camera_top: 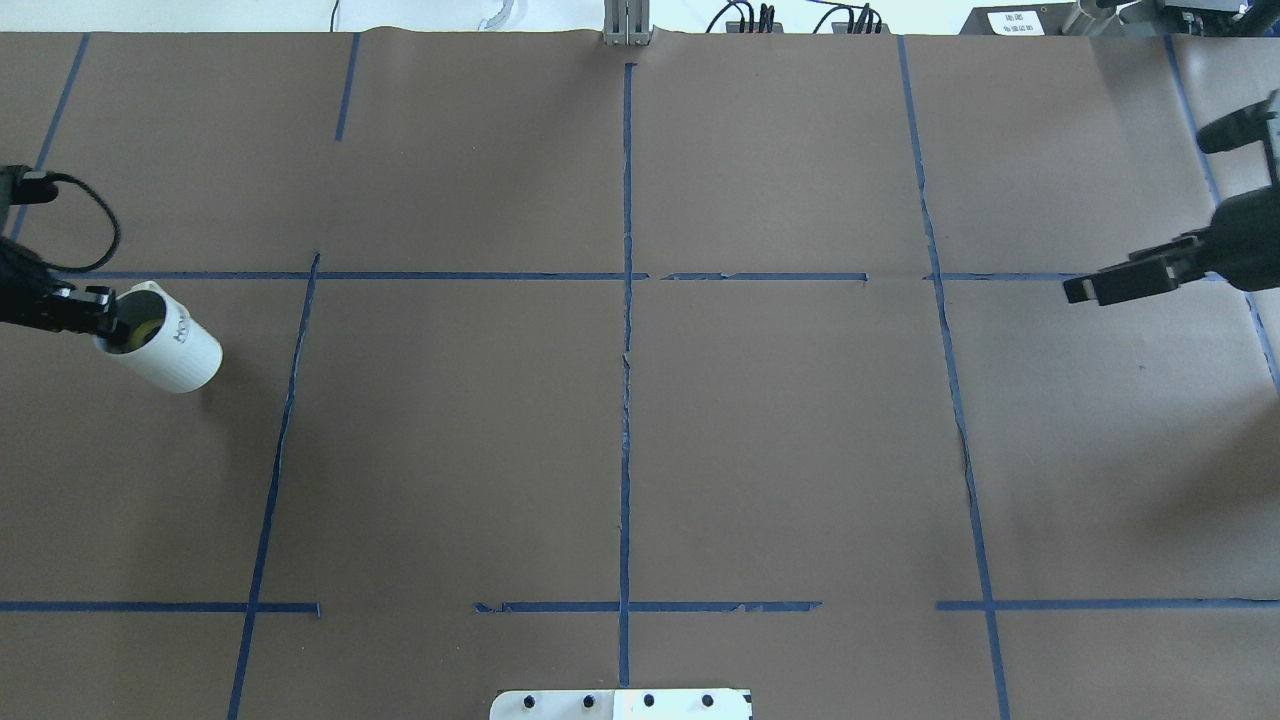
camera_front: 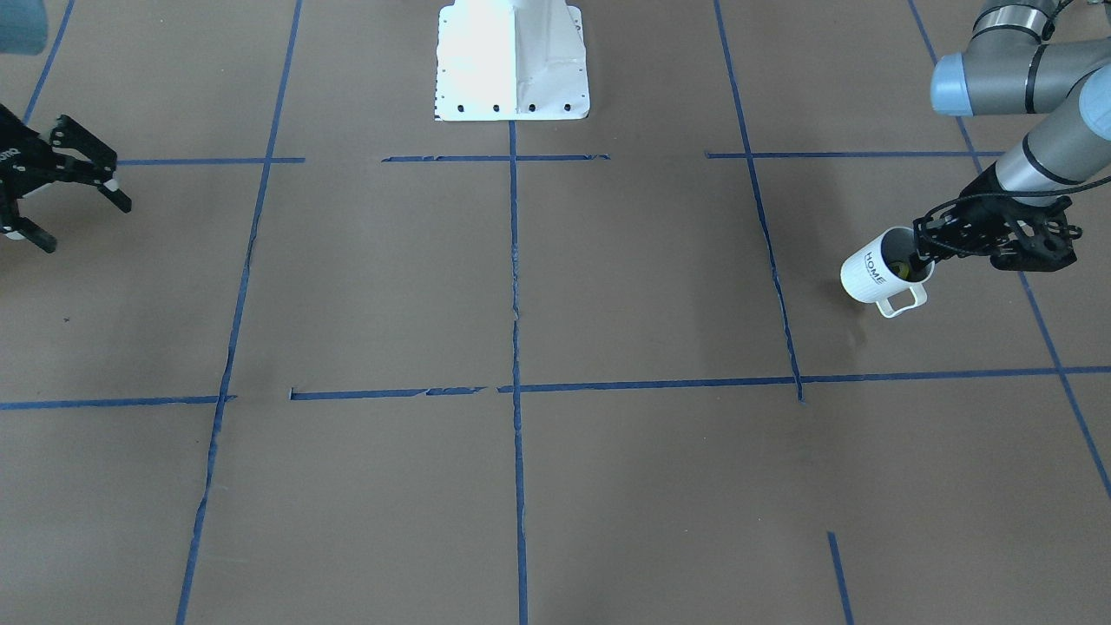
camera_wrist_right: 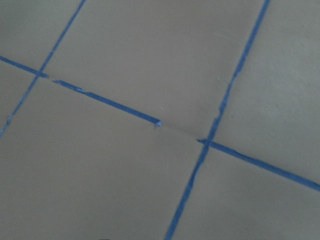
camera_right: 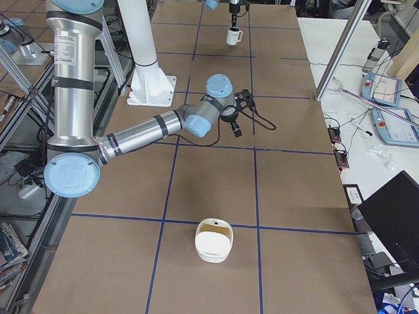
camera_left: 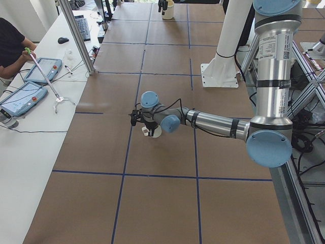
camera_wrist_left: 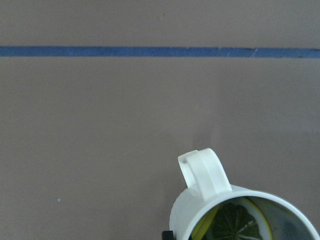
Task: Left arm hands cup to right arm to dump lemon
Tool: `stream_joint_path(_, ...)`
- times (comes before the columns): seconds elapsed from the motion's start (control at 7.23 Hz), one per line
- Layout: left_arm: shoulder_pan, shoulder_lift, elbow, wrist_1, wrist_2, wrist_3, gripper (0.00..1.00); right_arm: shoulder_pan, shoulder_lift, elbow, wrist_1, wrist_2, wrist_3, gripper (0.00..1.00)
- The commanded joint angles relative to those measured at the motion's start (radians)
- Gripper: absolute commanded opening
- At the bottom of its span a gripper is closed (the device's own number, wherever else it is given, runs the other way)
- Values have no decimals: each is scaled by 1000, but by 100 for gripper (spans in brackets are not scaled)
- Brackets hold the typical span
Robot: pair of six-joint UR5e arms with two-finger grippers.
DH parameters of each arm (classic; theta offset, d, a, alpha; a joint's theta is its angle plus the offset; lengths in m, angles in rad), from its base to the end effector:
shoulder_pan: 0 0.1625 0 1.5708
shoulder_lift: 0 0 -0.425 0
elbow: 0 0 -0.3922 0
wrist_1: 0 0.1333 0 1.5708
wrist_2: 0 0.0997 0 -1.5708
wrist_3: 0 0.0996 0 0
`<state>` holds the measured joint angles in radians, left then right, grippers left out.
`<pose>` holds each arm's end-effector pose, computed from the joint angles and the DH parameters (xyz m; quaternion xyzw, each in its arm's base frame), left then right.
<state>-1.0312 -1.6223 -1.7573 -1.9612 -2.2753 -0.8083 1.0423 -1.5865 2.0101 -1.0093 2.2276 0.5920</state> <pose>0.2124 -0.4886 0.4973 0.0219 0.4374 -0.0139 0.8989 -0.1753 -0.4439 0.3868 0.2282 -0.4786 -0.1260 0.8385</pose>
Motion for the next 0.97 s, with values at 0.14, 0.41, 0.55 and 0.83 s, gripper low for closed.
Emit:
stream_joint_path(0.14,121,-358,-93,366,2,-234,0,-308,167,28,8,-492,98,100)
stream_joint_path(0.41,184,-561,-62,526,5,-354,0,-463,241,35,8,-751,101,100)
stream_joint_path(0.55,201,-609,-60,550,3,-405,0,-519,267,35,8,-864,101,100)
stream_joint_path(0.83,247,-726,-6,548,5,-518,0,-643,330,27,11,-1041,100,100)
